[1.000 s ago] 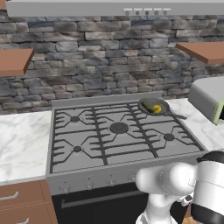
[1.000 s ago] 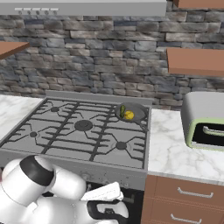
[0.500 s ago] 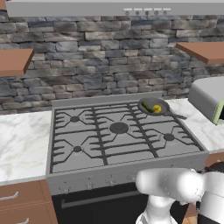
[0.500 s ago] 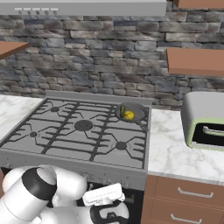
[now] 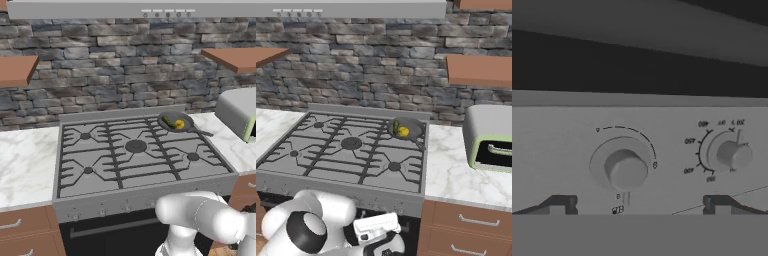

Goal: Put the squash and lemon in the pan. Then turn on the rear right burner and set the heat to medium.

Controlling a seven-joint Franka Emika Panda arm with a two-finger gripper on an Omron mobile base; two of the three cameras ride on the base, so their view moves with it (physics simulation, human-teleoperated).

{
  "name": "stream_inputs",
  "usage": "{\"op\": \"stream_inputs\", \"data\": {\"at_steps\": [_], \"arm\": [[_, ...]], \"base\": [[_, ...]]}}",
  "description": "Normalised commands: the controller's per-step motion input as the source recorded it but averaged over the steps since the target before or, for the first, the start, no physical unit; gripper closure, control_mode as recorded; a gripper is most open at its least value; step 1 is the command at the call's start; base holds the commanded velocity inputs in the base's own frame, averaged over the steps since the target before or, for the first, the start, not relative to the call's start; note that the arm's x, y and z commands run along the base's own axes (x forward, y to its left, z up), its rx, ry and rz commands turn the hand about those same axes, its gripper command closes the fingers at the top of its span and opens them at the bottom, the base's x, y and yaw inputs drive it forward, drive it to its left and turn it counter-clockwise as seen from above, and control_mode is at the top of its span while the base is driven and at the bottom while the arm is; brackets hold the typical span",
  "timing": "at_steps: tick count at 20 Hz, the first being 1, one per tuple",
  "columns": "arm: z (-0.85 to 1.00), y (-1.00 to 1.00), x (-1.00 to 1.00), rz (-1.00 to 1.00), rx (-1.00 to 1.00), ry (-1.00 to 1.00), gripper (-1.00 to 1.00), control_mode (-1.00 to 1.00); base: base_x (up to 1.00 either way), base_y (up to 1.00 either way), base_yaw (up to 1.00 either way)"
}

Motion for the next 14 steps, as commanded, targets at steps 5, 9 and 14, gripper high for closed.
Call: {"op": "stream_inputs", "data": {"at_steps": [5, 9, 14], "arm": [[-0.14, -0.03, 0.11, 0.0, 0.08, 0.0, -1.0, -1.0], [-0.09, 0.0, 0.23, 0.0, 0.08, 0.0, -1.0, -1.0], [-0.12, 0.0, 0.27, 0.0, 0.06, 0.0, -1.0, -1.0]], "base": [[0.0, 0.0, 0.0], [0.0, 0.0, 0.0], [0.0, 0.0, 0.0]]}}
